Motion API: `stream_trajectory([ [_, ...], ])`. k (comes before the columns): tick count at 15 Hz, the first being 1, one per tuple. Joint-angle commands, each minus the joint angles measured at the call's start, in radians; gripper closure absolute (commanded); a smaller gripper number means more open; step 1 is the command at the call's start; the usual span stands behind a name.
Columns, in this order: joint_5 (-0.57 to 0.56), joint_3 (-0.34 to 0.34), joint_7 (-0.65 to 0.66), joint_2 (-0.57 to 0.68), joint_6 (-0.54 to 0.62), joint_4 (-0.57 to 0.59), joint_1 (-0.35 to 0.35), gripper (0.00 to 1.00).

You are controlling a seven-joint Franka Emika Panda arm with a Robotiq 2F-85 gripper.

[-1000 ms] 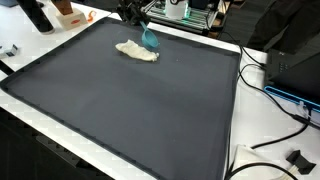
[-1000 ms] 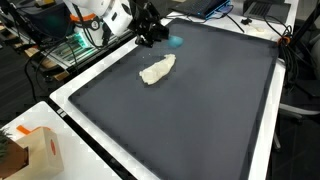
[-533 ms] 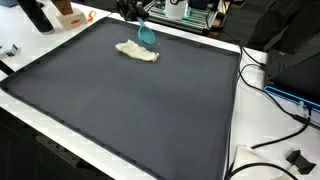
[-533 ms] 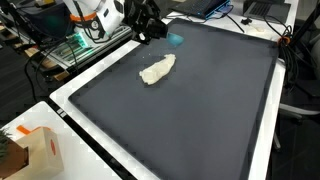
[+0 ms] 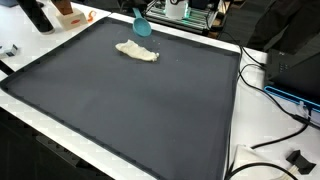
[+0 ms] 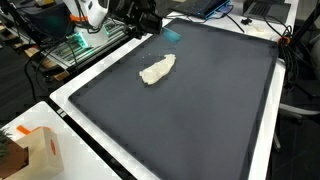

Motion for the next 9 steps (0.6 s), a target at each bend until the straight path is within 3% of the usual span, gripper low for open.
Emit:
stream_trajectory([
  [1,-0.028,-0.008,0.132,-0.105,0.015,-0.07,-0.026,0.73],
  [5,-0.056,-0.004,0.308,-0.183,0.034,-0.109,-0.053,0.73],
  [9,-0.163,0.023,0.571,-0.258,0.104,-0.141,-0.076,0.73],
])
